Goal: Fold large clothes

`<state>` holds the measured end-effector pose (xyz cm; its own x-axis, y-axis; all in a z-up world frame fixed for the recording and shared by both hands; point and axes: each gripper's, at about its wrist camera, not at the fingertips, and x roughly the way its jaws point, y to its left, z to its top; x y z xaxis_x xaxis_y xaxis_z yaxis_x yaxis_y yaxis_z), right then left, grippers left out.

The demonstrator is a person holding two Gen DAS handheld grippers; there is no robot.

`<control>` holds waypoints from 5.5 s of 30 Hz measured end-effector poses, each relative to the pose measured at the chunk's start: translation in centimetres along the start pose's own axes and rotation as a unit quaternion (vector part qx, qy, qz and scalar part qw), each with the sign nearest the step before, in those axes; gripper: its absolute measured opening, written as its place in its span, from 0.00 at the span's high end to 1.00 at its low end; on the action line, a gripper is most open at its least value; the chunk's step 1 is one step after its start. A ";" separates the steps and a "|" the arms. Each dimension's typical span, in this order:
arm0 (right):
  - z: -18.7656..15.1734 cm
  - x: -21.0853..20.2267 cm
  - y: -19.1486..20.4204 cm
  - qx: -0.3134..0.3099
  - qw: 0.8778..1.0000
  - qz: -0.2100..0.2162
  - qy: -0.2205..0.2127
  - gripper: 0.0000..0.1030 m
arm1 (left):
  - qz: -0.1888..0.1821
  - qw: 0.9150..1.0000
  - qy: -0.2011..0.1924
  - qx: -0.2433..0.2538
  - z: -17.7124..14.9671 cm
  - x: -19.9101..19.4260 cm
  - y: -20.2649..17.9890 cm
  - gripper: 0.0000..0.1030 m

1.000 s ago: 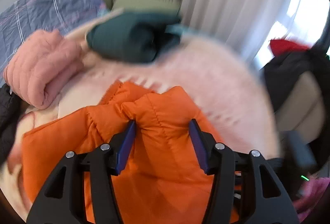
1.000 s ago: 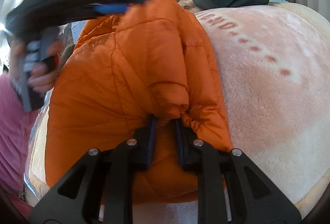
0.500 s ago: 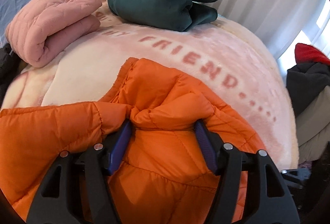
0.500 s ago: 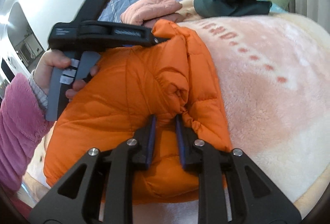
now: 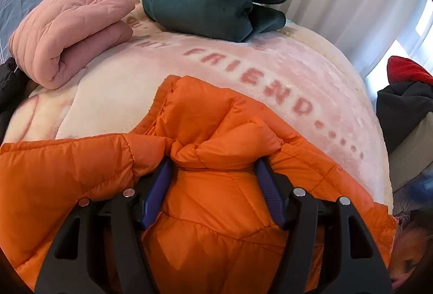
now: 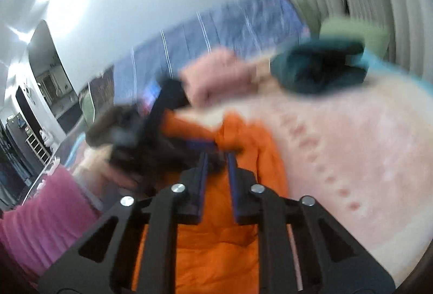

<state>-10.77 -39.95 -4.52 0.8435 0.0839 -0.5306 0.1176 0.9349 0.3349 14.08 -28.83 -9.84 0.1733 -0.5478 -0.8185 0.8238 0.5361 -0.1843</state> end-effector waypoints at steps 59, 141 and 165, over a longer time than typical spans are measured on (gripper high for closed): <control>-3.3 5.6 -1.1 0.013 0.997 -0.041 0.071 0.87 | 0.197 0.964 -0.120 -0.130 -9.1 -6.2 9.2 0.94; -3.4 5.4 -1.1 0.009 0.996 -0.049 0.071 0.86 | 0.087 0.994 -0.071 -0.018 -6.7 -4.9 3.4 0.96; -8.3 -5.3 -7.3 0.317 0.938 0.070 0.119 0.14 | 0.156 0.985 -0.068 0.043 -7.6 -5.1 1.4 0.98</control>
<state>-20.41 -44.31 -10.62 0.7421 0.3364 -0.5798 0.3659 0.5215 0.7708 10.25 -20.47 -10.05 0.4901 -0.4492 -0.7470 0.7612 0.6381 0.1157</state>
